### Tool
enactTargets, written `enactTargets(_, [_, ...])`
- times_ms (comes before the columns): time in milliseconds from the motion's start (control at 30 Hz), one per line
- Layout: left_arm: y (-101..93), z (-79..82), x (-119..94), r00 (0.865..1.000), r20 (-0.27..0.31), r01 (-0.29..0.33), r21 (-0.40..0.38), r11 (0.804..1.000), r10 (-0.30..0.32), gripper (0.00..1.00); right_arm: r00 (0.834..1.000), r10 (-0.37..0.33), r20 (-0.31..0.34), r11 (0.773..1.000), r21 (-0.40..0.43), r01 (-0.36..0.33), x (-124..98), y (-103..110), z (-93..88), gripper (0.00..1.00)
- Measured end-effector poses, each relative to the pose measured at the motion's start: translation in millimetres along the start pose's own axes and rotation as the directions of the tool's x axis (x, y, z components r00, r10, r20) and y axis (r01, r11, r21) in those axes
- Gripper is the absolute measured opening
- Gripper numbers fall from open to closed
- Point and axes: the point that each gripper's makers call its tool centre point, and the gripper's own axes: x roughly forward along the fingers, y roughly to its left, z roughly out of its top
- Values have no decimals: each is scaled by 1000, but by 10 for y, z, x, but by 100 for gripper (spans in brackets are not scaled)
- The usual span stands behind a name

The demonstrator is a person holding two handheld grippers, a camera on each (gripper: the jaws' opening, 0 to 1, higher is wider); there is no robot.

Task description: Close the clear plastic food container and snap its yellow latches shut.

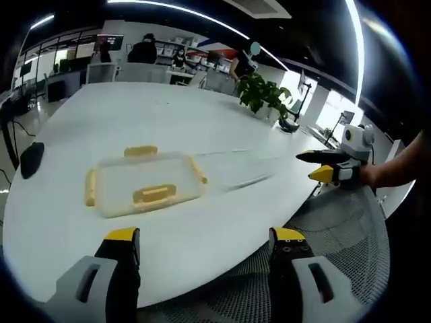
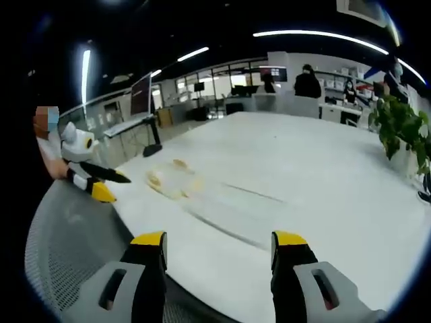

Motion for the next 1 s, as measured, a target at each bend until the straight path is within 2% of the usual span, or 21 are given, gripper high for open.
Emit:
enactTargets(633, [-31,-33,8,1000,-19,13,-21,1000,-13,77,1000,-6,-13,1000,-11,5,3,-21,-26,62])
enactTargets(700, [-21,-30,6,1000,-18,9,-19,1000,-10,80,1000,-6,-1,1000,-14,6,4,-16,0,62])
enactTargets(767, [34,-1,-2,1000,-3,-22,-7,1000,22,89,1000,-3,-4,1000,-12,3,9,-11,-10,62])
enactTargets(833, [-16,-6,-3,1000,-3,7,-24,1000,-7,86,1000,-1,-11,1000,-14,1,13,-9,-23,62])
enactTargets(900, [2,-38,1,1000,-22,-5,-8,1000,5,86,1000,1,-8,1000,-15,-1,14,4,-17,62])
enactTargets(1000, [-19,-49,10,1000,-29,8,-14,1000,-9,85,1000,-2,-9,1000,-11,2,10,1,-19,62])
